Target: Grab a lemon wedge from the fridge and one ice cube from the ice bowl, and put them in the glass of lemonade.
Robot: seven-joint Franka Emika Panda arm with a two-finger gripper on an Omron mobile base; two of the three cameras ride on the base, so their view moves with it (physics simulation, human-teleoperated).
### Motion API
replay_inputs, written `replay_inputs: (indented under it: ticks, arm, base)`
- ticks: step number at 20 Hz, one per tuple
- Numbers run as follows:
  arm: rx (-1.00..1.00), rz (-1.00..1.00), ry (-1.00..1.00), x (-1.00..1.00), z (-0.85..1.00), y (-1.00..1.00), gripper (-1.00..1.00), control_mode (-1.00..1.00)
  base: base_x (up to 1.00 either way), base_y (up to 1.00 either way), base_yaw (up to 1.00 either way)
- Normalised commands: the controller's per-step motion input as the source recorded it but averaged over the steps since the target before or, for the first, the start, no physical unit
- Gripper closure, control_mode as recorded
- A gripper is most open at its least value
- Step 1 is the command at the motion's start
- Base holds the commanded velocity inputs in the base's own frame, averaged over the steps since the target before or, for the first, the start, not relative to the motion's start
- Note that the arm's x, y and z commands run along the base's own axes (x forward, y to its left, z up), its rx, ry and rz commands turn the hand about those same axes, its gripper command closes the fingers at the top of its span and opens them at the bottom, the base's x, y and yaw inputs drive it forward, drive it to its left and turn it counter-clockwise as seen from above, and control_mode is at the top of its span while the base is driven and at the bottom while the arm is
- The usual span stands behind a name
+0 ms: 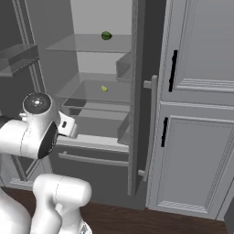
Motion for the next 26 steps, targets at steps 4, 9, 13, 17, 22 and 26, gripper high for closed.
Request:
replay_inputs:
  ticks: [4, 9, 13, 17, 22, 26]
  arm:
    - [-0.18, -0.27, 0.12, -0.09, 0.31, -0.30, -1.00, -1.00]
    - [0.00, 0.00, 0.02, 0.00, 0.00, 0.00, -1.00, -1.00]
    - [0.00, 0.00, 0.04, 0.00, 0.00, 0.00, -1.00, -1.00]
    - [0.00, 0.00, 0.00, 0.00, 0.00, 0.00, -1.00, -1.00]
    - [0.00, 0.00, 0.00, 0.00, 0.00, 0.00, -1.00, -1.00]
    - [0.00, 0.00, 0.00, 0.00, 0.00, 0.15, -1.00, 1.00]
  base:
    - [0.00, 0.00, 0.00]
    - [0.00, 0.00, 0.00]
    - [0.00, 0.00, 0.00]
    - [0.00, 0.00, 0.00]
    - [0.00, 0.00, 0.00]
    - [0.00, 0.11, 0.00]
